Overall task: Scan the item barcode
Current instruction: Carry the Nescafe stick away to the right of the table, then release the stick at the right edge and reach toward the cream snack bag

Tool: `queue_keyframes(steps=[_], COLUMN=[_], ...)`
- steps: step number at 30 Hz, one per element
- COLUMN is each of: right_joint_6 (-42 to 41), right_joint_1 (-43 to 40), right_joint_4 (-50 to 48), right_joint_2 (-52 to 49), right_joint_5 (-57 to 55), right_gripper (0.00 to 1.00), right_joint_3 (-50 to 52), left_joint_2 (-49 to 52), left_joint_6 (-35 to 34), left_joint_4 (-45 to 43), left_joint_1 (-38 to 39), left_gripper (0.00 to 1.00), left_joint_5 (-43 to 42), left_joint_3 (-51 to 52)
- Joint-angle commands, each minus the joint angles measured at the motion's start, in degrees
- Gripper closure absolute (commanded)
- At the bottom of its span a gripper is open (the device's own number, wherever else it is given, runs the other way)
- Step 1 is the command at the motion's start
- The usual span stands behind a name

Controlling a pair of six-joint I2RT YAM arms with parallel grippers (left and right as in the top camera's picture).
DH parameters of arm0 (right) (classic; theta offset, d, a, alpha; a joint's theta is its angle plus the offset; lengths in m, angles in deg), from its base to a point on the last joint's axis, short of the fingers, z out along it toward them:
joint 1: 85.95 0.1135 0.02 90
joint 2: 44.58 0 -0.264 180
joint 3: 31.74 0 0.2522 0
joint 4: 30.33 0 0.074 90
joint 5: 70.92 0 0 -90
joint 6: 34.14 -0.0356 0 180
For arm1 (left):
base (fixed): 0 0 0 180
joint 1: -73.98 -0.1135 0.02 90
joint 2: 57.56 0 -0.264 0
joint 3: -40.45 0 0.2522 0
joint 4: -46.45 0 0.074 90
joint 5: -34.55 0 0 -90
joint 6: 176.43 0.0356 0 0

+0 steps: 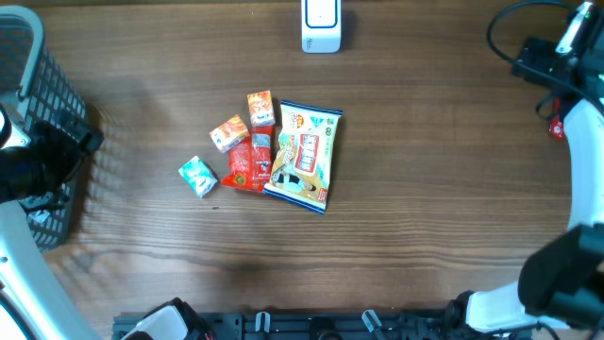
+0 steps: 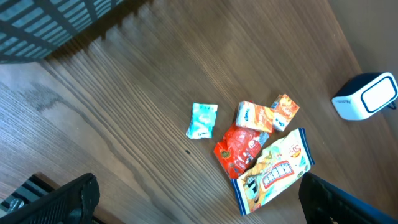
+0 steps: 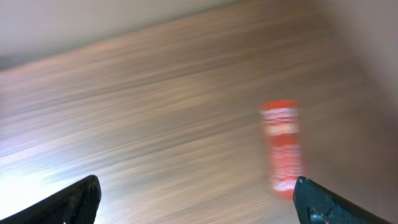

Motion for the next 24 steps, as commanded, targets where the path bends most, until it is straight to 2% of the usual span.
queue_keyframes(steps=[1,4,8,13,15,19,21,24], right_joint_6=[-4.44,-4.28,-4.35,-4.92,-9.57,-27.52,-33.79,-37.22], right_joint_1=[1.79,5.6,13.99,26.58,31.69,41.07,44.63,46.84], right_joint_4=[4.81,9.01,9.42,4.0,0.94,-2.19,-2.78,-3.8], right_joint_2=[2.03,1.36,1.29,1.07,0.72,-0.46,-1.22,-3.19], right_joint_5=[41.81,47.74,44.72,37.46,29.81,11.37,6.71,5.46], right_gripper=[0.0,0.0,0.0,0.0,0.0,0.01,0.0,0.0], right_joint_3=[-0.02,1.49,6.8,14.08,16.5,20.48,21.68,21.88], left_joint_2=[-0.02,-0.02,-0.02,-0.02,-0.02,-0.02,-0.02,-0.02], left_joint_6=[0.31,0.31,0.31,0.31,0.33,0.33,0.31,0.33], left_joint_4=[-0.11,-0.11,-0.11,-0.11,-0.11,-0.11,-0.11,-0.11], left_joint_1=[-0.26,-0.26,-0.26,-0.26,-0.26,-0.26,-0.26,-0.26], left_gripper=[0.0,0.0,0.0,0.0,0.0,0.0,0.0,0.0], left_joint_5=[0.13,0.13,0.13,0.11,0.13,0.13,0.13,0.13], left_joint_3=[-0.04,-0.04,-0.04,-0.04,-0.04,-0.04,-0.04,-0.04])
